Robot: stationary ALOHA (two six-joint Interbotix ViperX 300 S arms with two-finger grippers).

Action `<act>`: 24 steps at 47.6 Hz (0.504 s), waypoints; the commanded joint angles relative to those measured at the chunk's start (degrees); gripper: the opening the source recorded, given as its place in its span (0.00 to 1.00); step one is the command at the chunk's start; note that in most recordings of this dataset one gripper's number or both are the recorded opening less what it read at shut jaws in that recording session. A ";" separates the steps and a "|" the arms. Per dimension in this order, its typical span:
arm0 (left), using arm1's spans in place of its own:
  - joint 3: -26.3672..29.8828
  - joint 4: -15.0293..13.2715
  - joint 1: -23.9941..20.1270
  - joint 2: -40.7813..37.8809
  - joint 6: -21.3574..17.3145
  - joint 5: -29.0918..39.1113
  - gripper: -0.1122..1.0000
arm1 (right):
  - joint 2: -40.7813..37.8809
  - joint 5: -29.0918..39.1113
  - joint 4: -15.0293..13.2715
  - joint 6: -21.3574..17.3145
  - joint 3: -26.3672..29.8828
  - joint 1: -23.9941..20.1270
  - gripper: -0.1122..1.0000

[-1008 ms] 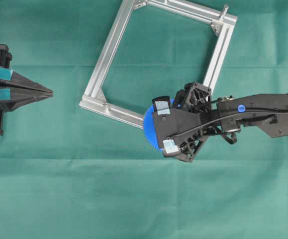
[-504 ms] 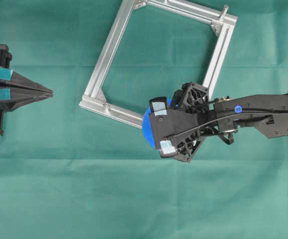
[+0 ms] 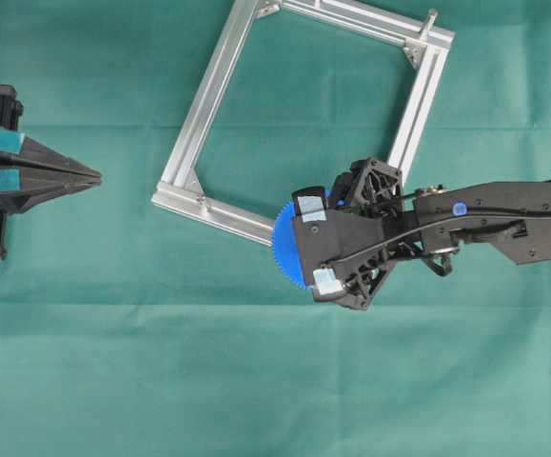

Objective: Find the location of the shaft and insert the gear.
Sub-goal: 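Push the blue gear onto the shaft with the right gripper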

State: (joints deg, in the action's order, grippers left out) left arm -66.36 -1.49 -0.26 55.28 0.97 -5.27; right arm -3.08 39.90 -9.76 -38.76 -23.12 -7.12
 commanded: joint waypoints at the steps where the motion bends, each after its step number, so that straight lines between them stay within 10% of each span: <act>1: 1.58 -0.18 0.09 -0.35 0.00 -0.35 0.11 | 1.14 -0.35 0.18 0.09 0.18 -0.53 0.72; 24: 1.58 -0.18 0.09 -0.44 0.00 -0.35 0.11 | 0.00 -4.04 0.26 0.09 -1.41 -0.44 0.72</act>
State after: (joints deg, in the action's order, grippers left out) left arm -66.36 -1.58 -0.26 55.28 0.97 -5.36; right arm -3.43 36.47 -9.84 -38.58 -25.05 -7.03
